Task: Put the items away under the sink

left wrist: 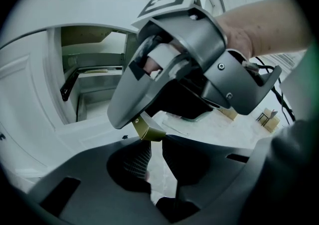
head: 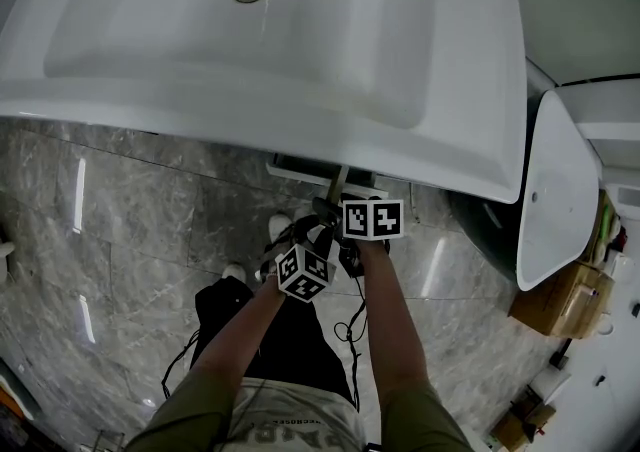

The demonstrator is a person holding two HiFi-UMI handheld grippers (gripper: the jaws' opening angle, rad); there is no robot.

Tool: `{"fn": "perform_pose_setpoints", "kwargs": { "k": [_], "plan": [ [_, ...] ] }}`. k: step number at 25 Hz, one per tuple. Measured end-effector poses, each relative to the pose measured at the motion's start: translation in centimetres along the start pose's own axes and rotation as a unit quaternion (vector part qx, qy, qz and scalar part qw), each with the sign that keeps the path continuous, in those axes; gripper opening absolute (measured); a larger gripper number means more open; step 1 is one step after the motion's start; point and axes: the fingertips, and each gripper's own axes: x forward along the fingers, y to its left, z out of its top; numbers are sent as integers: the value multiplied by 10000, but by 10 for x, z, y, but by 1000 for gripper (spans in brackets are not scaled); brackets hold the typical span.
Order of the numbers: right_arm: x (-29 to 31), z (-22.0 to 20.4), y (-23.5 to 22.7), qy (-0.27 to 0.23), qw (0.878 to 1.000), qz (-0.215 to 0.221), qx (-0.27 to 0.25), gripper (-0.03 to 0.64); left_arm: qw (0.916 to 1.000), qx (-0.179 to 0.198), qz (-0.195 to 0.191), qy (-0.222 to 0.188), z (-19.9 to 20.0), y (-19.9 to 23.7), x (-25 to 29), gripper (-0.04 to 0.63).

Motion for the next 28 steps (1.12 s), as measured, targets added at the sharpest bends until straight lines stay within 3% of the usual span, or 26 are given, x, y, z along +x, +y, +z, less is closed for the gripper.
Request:
{"fn": "perform_pose_setpoints", "kwargs": {
  "k": [5, 8, 10, 14, 22, 28],
  "plan": [
    [-9, -2, 3, -60, 9998, 168, 95, 301, 10000, -20, 7, -13, 4, 4, 2, 66],
    [-8, -1, -5, -99, 9999, -81, 52, 295, 10000, -3, 0, 17, 4, 5, 4, 66],
    [-8, 4, -9, -260, 9994, -197, 120, 214, 10000, -8, 7, 19, 4, 6, 6, 66],
    [-9, 12, -10, -522, 9983, -162, 182, 212, 9999, -94, 59, -3, 3, 11, 5, 66],
    [-21, 26, -5, -985, 9944, -362, -103, 178, 9951, -766, 473, -405, 16, 51, -25, 67],
    [-42, 22, 0, -1428, 9885, -483, -126, 179, 9891, -941, 861, -733, 43, 82, -72, 69]
  ]
}}
